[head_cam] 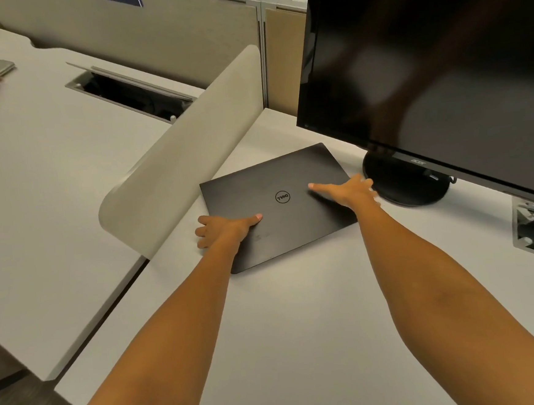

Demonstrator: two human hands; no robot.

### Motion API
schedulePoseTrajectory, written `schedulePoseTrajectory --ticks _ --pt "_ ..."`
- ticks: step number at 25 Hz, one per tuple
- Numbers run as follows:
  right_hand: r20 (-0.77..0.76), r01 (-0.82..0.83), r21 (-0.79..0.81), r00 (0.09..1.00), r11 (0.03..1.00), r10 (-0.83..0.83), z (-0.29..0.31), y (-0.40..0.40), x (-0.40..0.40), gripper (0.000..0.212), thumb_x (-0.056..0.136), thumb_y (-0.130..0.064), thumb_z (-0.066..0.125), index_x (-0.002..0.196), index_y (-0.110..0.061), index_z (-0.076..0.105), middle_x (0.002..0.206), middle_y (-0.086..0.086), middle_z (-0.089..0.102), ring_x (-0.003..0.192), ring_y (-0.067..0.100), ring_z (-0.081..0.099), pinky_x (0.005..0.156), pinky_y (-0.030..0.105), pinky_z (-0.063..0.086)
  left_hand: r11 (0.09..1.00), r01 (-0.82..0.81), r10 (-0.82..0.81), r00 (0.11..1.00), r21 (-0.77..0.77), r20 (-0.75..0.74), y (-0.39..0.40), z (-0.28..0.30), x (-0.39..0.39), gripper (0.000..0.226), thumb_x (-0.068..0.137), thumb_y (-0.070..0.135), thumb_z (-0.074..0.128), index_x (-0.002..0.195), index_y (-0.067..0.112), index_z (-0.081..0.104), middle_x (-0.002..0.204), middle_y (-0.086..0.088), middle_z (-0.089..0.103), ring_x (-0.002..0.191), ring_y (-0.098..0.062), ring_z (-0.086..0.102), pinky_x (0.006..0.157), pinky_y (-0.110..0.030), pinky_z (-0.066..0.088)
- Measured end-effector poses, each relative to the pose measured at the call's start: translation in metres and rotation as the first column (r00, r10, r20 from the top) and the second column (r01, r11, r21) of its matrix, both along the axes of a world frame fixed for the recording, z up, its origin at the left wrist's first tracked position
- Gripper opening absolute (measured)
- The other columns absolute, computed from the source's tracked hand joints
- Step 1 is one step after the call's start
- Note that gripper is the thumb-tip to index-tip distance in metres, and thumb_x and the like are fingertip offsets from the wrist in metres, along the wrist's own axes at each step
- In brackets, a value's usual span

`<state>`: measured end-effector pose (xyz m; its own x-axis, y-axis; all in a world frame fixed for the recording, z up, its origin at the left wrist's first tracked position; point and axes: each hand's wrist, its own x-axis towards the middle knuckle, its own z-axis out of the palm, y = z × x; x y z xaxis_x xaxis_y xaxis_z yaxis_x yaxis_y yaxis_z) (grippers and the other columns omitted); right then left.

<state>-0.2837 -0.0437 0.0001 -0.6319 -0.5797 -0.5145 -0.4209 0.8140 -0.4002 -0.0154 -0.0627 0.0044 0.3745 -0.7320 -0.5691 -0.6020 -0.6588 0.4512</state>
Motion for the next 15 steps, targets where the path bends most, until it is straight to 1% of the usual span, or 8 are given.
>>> schedulePoseTrajectory --ticks 2,3,5,7,8,11,13,15 --pt "0.073 0.036 -0.011 0.997 0.999 -0.035 -0.004 0.009 -0.004 0.139 0.053 -0.084 0.073 0.158 -0.015 0.012 0.167 0.014 0.011 0.150 0.042 0.020 0.117 0.061 0.025 0.999 0.037 -0.037 0.999 0.005 -0.018 -0.001 0.001 0.009 0.140 0.050 0.066 0.091 0.153 0.009 0.016 0.150 -0.019 0.035 0.133 -0.040 0.044 0.107 -0.054 0.045" --pt "0.110 0.051 -0.021 0.993 0.998 -0.049 -0.006 0.015 -0.007 0.138 0.054 -0.082 0.075 0.158 -0.014 0.015 0.166 0.014 0.017 0.148 0.041 0.025 0.116 0.058 0.030 0.998 0.060 -0.060 0.998 0.005 -0.020 0.000 0.002 0.015 0.144 0.049 0.066 0.092 0.154 0.009 0.013 0.151 -0.019 0.035 0.134 -0.040 0.044 0.106 -0.053 0.047" --pt "0.157 0.054 -0.028 0.986 0.998 -0.049 -0.009 0.027 -0.013 0.128 0.057 -0.079 0.076 0.153 -0.009 0.028 0.158 0.015 0.035 0.138 0.039 0.041 0.102 0.050 0.042 0.994 0.108 -0.107 0.994 0.018 -0.025 0.002 0.003 0.026 0.148 0.048 0.066 0.092 0.156 0.008 0.010 0.152 -0.019 0.035 0.134 -0.040 0.045 0.103 -0.051 0.049" --pt "0.175 0.009 -0.023 0.985 1.000 -0.004 -0.011 0.043 -0.015 0.115 0.060 -0.079 0.074 0.143 -0.006 0.042 0.147 0.016 0.048 0.122 0.036 0.052 0.087 0.045 0.044 0.987 0.149 -0.146 0.988 0.064 -0.046 0.007 0.005 0.036 0.146 0.046 0.064 0.094 0.154 0.007 0.014 0.152 -0.016 0.036 0.135 -0.038 0.045 0.099 -0.051 0.048" --pt "0.181 -0.014 -0.026 0.983 1.000 0.018 -0.012 0.051 -0.016 0.111 0.061 -0.080 0.072 0.140 -0.006 0.046 0.143 0.016 0.052 0.117 0.035 0.054 0.085 0.043 0.044 0.981 0.166 -0.161 0.985 0.099 -0.057 0.011 0.008 0.039 0.144 0.045 0.063 0.095 0.153 0.007 0.018 0.151 -0.015 0.038 0.134 -0.037 0.046 0.096 -0.051 0.048" --pt "0.192 -0.054 -0.023 0.980 0.998 0.058 -0.008 0.082 -0.015 0.108 0.066 -0.083 0.065 0.140 -0.006 0.048 0.143 0.016 0.052 0.122 0.035 0.054 0.091 0.044 0.045 0.940 0.257 -0.248 0.966 0.225 -0.070 0.029 0.020 0.046 0.135 0.044 0.062 0.096 0.148 0.007 0.029 0.146 -0.014 0.045 0.128 -0.038 0.051 0.083 -0.051 0.049" --pt "0.216 -0.056 -0.040 0.974 0.998 0.064 -0.004 0.107 -0.013 0.106 0.069 -0.084 0.060 0.141 -0.008 0.047 0.144 0.014 0.051 0.124 0.035 0.053 0.097 0.046 0.045 0.907 0.323 -0.303 0.946 0.271 -0.113 0.043 0.024 0.047 0.133 0.044 0.061 0.096 0.147 0.007 0.032 0.146 -0.014 0.047 0.128 -0.039 0.053 0.086 -0.053 0.052" --pt "0.265 0.010 -0.108 0.964 0.994 0.019 -0.001 0.136 -0.009 0.104 0.068 -0.085 0.058 0.142 -0.012 0.047 0.142 0.011 0.054 0.121 0.034 0.056 0.095 0.044 0.046 0.908 0.335 -0.292 0.937 0.252 -0.194 0.056 0.026 0.048 0.136 0.040 0.057 0.099 0.147 0.007 0.032 0.145 -0.013 0.049 0.126 -0.037 0.055 0.094 -0.055 0.054"
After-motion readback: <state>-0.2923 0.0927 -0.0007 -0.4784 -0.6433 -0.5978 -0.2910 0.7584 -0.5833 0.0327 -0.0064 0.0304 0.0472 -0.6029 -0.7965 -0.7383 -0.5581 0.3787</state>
